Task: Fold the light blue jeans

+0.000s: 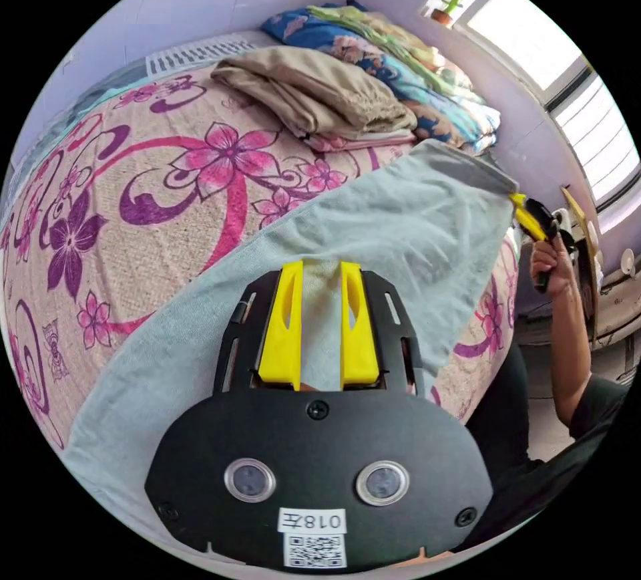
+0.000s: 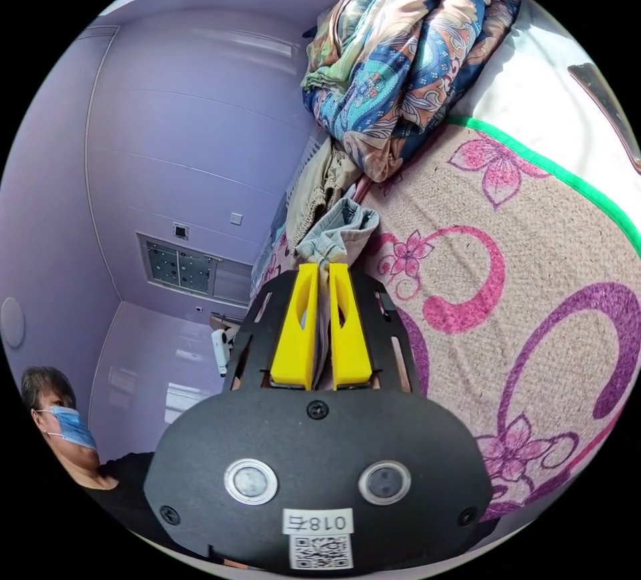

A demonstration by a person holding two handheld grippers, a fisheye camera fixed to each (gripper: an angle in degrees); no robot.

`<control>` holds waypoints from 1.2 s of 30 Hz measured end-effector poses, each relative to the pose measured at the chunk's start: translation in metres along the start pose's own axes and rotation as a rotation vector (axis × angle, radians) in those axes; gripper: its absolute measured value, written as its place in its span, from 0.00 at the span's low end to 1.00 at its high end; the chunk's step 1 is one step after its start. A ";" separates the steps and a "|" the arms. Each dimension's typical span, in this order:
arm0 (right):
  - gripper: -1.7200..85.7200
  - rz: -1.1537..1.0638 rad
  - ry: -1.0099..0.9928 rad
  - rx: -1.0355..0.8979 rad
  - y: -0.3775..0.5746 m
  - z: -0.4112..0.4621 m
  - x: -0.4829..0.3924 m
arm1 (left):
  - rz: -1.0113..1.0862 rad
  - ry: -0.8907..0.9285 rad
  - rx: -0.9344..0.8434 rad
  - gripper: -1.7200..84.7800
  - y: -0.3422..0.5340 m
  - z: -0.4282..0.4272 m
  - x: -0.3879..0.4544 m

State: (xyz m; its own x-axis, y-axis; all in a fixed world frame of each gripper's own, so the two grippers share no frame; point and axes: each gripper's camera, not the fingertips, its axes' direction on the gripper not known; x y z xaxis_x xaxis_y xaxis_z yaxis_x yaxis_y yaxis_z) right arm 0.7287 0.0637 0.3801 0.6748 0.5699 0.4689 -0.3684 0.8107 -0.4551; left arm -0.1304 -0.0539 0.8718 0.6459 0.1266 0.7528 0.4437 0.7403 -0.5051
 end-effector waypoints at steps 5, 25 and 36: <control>0.04 -0.073 0.005 -0.035 -0.003 -0.015 -0.028 | -0.047 0.070 0.076 0.11 -0.022 0.015 -0.026; 0.03 -0.473 -0.362 -0.146 0.071 0.043 -0.414 | -0.289 0.191 0.591 0.09 0.263 0.045 0.041; 0.04 -1.113 0.171 -0.759 0.399 0.254 -0.580 | -0.764 -0.058 0.770 0.08 0.592 0.012 -0.027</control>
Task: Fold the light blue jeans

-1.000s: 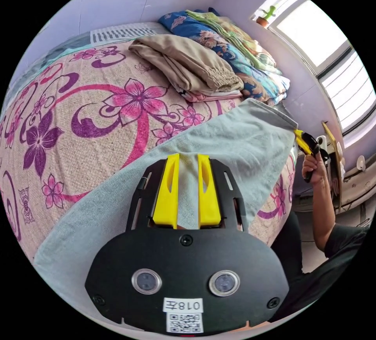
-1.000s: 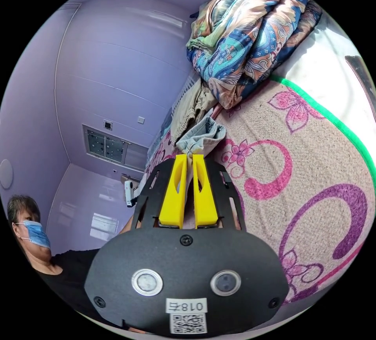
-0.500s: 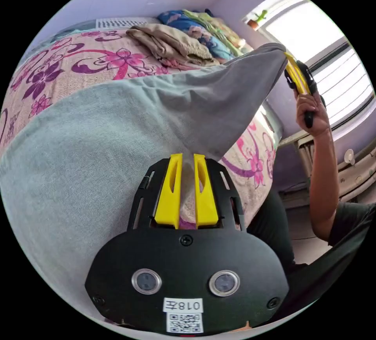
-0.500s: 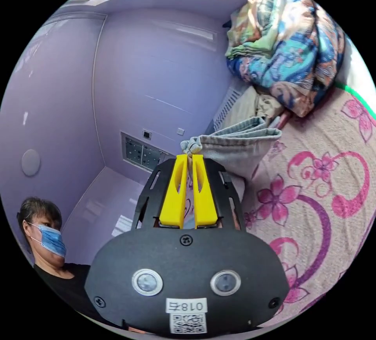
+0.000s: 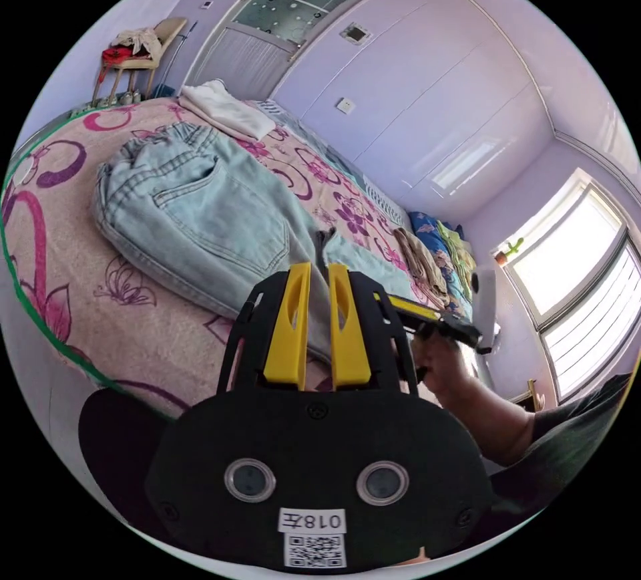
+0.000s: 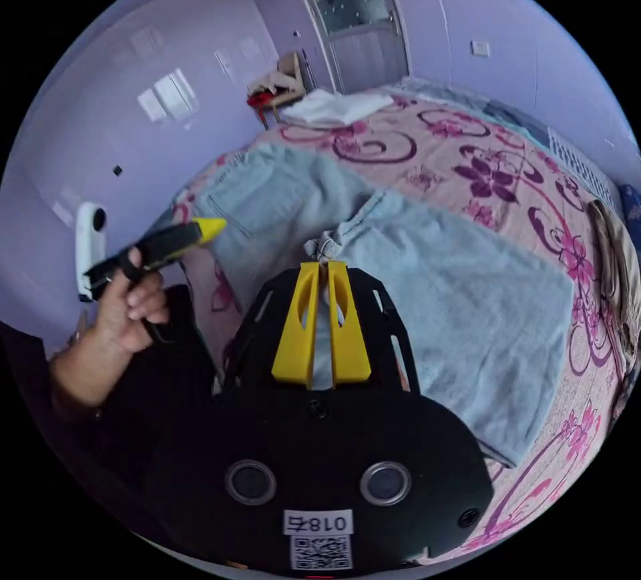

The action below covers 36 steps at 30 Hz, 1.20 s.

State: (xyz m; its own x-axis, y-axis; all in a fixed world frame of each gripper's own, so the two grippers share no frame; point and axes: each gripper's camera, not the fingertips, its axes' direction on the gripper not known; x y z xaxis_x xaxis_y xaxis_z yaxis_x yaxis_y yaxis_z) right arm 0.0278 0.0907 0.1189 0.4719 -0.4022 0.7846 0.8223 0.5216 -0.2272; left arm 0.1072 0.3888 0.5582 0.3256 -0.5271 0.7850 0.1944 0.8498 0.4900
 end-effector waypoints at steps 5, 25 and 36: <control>0.04 -0.084 0.138 0.029 -0.006 -0.010 -0.061 | 0.016 0.003 0.021 0.08 0.062 -0.010 -0.013; 0.01 0.241 0.266 -0.069 0.016 -0.151 -0.037 | -0.487 -0.098 0.256 0.22 0.203 -0.031 -0.131; 0.01 0.158 0.198 0.124 -0.011 -0.206 -0.100 | -0.477 -0.111 0.140 0.22 0.190 0.009 -0.127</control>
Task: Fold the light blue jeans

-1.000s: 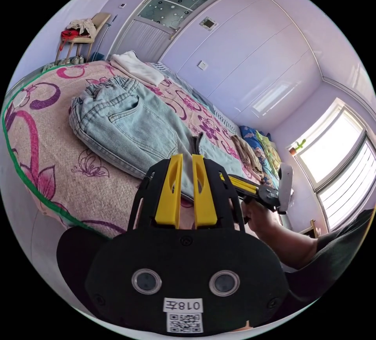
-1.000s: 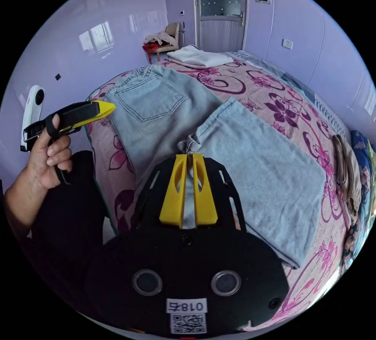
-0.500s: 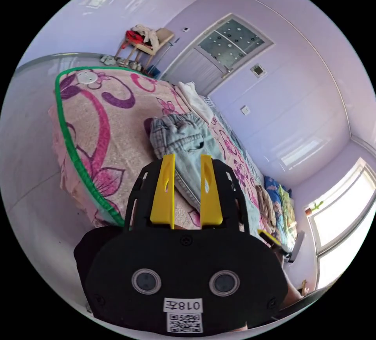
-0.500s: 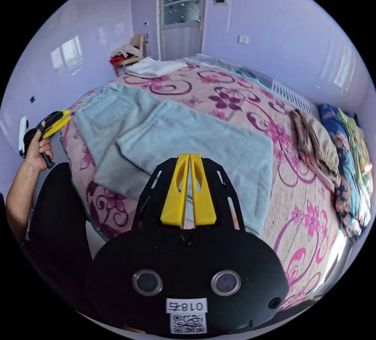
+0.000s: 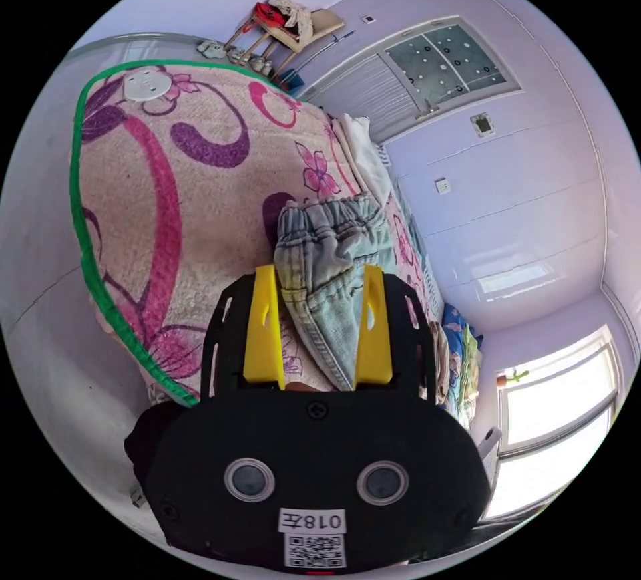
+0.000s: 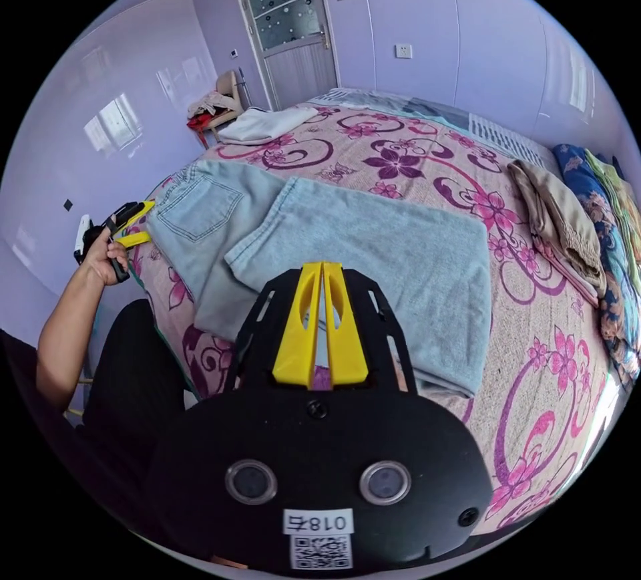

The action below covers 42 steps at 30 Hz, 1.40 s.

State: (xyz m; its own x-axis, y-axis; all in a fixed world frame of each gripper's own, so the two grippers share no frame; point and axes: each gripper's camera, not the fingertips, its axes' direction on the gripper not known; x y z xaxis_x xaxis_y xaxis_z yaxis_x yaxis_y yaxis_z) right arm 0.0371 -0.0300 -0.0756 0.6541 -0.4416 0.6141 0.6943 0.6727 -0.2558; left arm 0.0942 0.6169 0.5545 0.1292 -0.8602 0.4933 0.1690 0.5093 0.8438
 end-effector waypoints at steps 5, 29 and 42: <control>0.01 -0.069 -0.029 0.042 -0.012 -0.012 -0.022 | -0.077 0.010 -0.047 0.20 -0.001 0.025 -0.015; 0.01 -0.245 -0.181 -0.193 -0.005 0.047 -0.039 | 0.216 0.396 0.138 0.13 0.000 -0.013 0.119; 0.02 0.457 -0.145 0.322 0.162 -0.131 0.204 | 0.792 0.611 -0.085 0.08 0.132 0.108 0.483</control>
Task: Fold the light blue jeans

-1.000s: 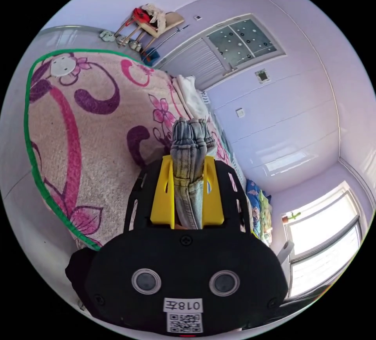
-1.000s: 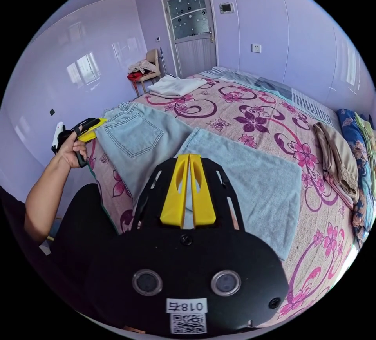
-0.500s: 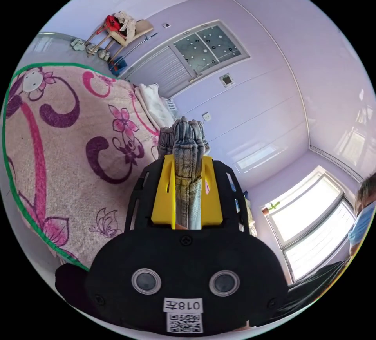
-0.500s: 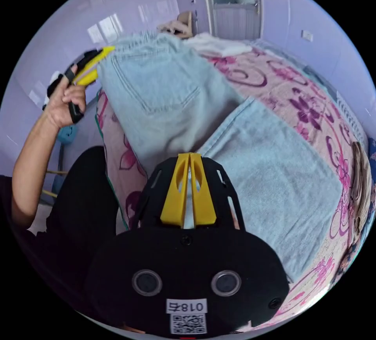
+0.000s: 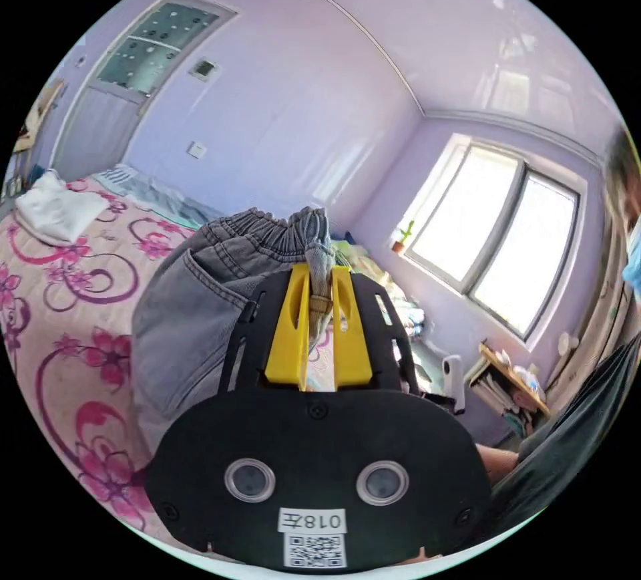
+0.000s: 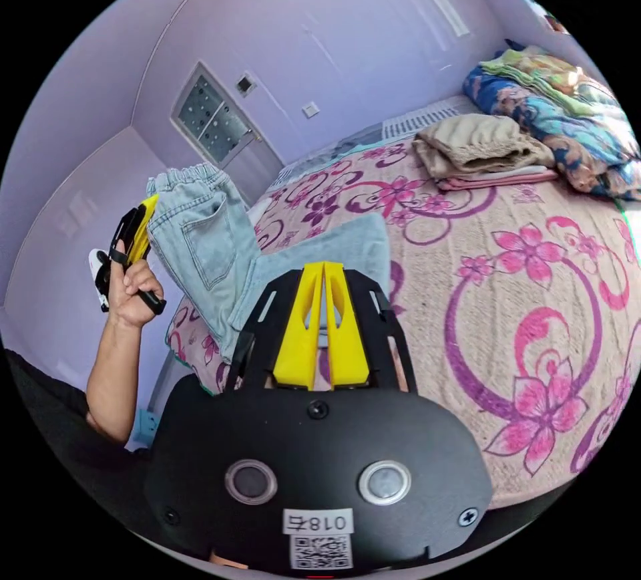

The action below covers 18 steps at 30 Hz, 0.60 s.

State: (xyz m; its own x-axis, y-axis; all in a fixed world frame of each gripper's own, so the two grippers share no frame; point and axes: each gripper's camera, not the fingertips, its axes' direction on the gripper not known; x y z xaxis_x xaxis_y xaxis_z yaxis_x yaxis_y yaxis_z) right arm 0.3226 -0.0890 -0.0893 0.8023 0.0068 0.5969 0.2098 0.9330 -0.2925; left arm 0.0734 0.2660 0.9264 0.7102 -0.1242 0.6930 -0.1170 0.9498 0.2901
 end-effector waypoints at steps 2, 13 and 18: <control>0.02 0.054 0.054 0.035 0.010 -0.026 0.028 | 0.046 0.044 -0.186 0.08 0.043 0.111 0.027; 0.02 0.046 0.030 0.064 0.018 -0.063 0.073 | -0.135 0.423 -0.329 0.08 0.091 0.170 -0.008; 0.02 -0.128 -0.077 -0.015 -0.030 -0.005 0.027 | 0.051 0.088 -0.196 0.09 0.031 0.045 -0.011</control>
State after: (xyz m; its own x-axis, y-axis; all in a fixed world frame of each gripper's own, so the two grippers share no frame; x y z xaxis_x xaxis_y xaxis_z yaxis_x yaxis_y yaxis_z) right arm 0.3414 -0.1187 -0.0682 0.7237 -0.0837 0.6850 0.3159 0.9227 -0.2210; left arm 0.0303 0.2834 0.9574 0.7655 -0.0577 0.6408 -0.0226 0.9929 0.1164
